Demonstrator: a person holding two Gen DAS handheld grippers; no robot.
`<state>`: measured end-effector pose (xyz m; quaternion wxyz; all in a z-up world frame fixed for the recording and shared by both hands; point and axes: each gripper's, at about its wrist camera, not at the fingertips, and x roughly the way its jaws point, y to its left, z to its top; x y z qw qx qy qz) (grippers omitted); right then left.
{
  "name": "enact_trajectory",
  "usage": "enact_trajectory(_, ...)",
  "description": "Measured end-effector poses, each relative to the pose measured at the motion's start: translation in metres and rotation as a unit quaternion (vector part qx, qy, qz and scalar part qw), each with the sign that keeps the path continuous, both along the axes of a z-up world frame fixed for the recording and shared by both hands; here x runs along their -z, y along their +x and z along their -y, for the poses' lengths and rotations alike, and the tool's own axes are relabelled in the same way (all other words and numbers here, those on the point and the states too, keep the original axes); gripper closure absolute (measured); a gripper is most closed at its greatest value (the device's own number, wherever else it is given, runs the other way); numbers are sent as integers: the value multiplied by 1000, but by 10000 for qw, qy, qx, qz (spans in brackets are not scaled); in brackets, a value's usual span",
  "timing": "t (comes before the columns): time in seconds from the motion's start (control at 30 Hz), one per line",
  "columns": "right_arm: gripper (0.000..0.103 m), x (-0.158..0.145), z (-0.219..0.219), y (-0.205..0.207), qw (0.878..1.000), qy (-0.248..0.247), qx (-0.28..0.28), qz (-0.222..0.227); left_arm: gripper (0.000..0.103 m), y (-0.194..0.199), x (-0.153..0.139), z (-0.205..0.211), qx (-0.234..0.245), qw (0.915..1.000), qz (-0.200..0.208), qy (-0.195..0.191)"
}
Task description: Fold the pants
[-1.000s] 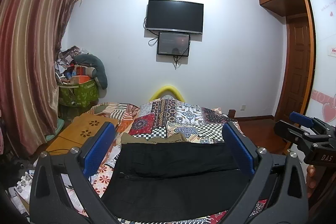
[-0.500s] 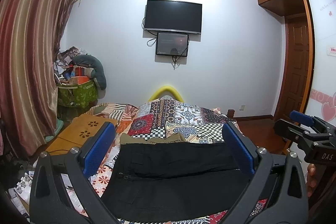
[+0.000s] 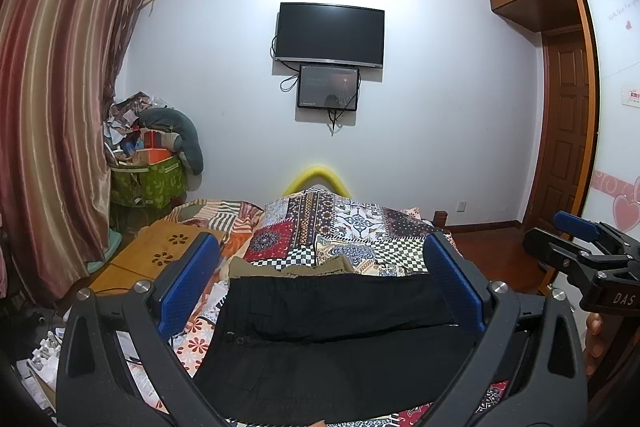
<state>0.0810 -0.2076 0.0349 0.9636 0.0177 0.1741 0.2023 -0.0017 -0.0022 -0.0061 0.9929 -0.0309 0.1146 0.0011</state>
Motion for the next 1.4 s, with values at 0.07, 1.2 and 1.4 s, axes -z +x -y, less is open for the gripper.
enact_trajectory(0.07,1,0,0,0,10000,-1,4,3,0,0,0,0,4,10000,1,-3)
enact_trajectory(1.2,1,-1,8,3,10000,-32,74,-10,0,7,-1,1,56,10000,-52,47)
enact_trajectory(1.4,1,10,30,21,9989,-90,428,-160,0,32,12,-12,-41,9997,-235,-27)
